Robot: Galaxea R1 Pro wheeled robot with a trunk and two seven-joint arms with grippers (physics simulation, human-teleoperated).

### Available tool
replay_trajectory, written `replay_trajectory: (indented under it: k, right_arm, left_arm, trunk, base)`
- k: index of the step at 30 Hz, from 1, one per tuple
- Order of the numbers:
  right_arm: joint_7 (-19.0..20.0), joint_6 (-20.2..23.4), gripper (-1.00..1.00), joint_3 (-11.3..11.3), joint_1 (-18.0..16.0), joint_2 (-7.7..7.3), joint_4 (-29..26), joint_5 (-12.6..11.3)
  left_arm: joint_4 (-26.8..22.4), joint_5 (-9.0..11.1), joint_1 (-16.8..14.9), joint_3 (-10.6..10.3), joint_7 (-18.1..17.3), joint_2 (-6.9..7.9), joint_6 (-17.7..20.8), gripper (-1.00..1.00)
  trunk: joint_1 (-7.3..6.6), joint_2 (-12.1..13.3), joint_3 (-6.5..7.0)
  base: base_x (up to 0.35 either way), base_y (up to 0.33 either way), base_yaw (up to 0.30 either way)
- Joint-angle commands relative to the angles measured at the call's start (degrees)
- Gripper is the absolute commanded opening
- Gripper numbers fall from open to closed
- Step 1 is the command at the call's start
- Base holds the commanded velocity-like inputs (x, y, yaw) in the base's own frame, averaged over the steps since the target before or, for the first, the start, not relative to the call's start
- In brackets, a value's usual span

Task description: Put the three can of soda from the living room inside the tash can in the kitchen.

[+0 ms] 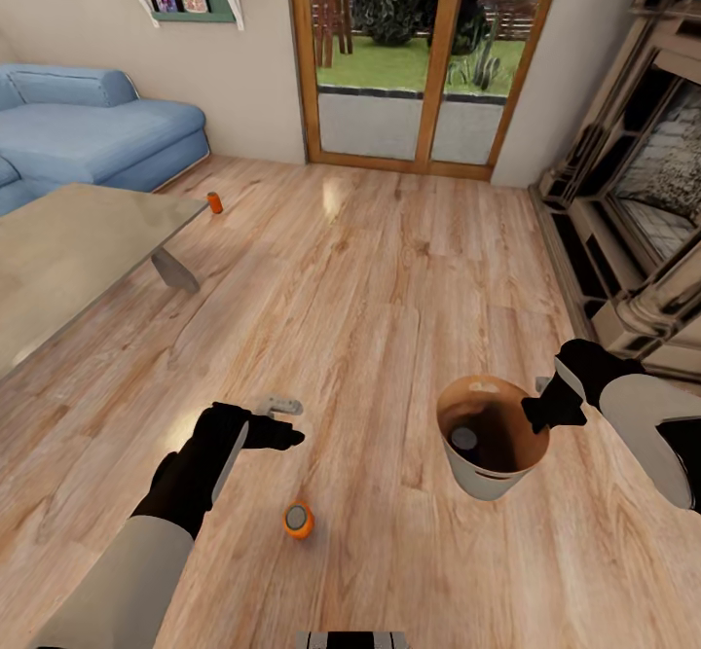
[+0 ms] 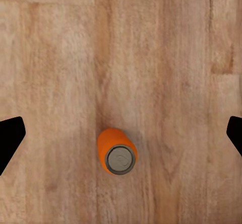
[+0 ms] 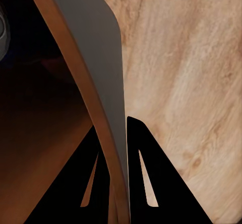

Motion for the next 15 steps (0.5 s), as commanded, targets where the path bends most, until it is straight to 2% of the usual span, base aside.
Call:
replay_trajectory:
  k: [1,15]
  right_arm:
    - [0.3,0.1,-1.00,-0.3,0.0,0.00,0.0,-0.7]
    - [0.3,0.1,-1.00,-0.5,-0.4,-0.44,0.4,-0.7]
  left_arm:
    - [0.1,-0.1,0.0,0.0,0.0,-0.20,0.0,1.00]
    - [0.5,-0.4,0.0,0.0,0.1,-0.48,0.0,1.00]
  trunk:
    - [0.22,-0.4,-0.18]
    - [3.29,-6.0,-3.39]
  base:
    - [0.001,0.000,0.000]
    - [0.000,0.000,0.000]
